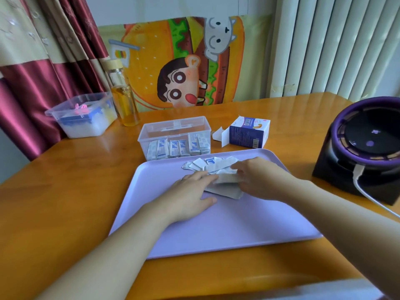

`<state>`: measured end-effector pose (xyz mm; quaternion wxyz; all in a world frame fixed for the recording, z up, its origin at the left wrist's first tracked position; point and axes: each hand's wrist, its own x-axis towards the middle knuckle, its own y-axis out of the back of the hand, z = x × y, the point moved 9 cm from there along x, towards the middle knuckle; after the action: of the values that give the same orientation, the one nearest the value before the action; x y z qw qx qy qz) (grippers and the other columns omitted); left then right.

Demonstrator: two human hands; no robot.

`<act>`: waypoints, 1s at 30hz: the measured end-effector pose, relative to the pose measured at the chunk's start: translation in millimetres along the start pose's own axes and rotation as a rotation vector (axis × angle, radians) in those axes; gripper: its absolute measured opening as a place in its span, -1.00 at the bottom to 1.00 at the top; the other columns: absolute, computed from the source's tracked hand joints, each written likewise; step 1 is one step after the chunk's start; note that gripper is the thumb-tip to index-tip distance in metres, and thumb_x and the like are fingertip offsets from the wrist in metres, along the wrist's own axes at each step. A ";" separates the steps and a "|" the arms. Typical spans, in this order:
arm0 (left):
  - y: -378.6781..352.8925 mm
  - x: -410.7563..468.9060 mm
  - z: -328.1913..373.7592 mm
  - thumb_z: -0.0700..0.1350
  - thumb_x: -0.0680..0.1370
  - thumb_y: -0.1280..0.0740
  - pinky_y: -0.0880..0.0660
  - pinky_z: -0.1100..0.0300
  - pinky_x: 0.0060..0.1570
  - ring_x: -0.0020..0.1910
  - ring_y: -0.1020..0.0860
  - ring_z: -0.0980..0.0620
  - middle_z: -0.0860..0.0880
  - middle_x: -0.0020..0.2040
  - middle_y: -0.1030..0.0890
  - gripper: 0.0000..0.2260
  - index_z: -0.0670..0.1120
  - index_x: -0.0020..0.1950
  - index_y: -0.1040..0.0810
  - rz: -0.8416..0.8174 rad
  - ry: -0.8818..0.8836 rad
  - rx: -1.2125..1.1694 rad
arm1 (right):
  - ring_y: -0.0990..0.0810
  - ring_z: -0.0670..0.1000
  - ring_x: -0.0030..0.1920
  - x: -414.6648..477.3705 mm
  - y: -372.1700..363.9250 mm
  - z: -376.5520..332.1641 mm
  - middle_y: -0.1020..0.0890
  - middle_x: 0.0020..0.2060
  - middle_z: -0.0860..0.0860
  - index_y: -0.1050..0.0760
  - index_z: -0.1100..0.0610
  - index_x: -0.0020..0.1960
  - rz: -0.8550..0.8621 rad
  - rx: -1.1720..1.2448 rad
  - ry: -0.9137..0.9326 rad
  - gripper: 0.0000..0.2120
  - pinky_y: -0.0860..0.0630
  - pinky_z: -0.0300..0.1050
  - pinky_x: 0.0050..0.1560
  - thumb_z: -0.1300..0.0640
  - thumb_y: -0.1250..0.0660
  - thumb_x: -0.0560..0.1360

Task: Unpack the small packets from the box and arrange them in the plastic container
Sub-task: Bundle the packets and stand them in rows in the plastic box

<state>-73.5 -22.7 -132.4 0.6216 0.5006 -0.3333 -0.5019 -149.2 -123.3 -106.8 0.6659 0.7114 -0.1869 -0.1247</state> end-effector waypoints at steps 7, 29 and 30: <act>-0.3 -13.1 -3.3 0.08 0.58 -0.23 -0.14 0.15 0.43 0.49 -0.14 0.04 0.07 0.54 -0.11 -0.40 0.09 0.54 -0.04 0.022 0.043 -0.083 | -0.53 0.07 -0.04 -2.7 -7.9 -10.1 -0.50 -0.10 -0.02 -0.47 0.00 -0.07 -0.003 -0.076 0.061 -0.89 -0.50 -0.01 -0.07 0.14 -0.19 0.55; -5.4 -43.9 -7.5 -0.01 0.56 -0.29 -0.26 0.20 0.35 0.33 -0.37 0.09 0.10 0.34 -0.45 -0.44 0.10 0.51 -0.14 0.344 0.113 -0.398 | -0.33 -0.13 -0.42 -0.4 -2.5 -5.4 -0.41 -0.42 -0.15 -0.36 -0.02 -0.27 0.095 0.118 0.009 -0.79 -0.19 -0.31 -0.43 0.08 -0.32 0.51; -4.6 -44.1 -7.9 -0.02 0.56 -0.29 -0.26 0.21 0.34 0.32 -0.38 0.09 0.10 0.32 -0.46 -0.45 0.10 0.50 -0.16 0.353 0.112 -0.409 | -0.34 -0.12 -0.41 -0.2 -3.3 -6.6 -0.44 -0.39 -0.14 -0.39 -0.03 -0.23 0.084 0.119 0.014 -0.82 -0.20 -0.31 -0.42 0.04 -0.32 0.51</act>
<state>-79.7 21.9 -135.1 0.8051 0.3258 -0.2722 -0.4143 -146.2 -117.1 -109.6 0.6284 0.7421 -0.2190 -0.0806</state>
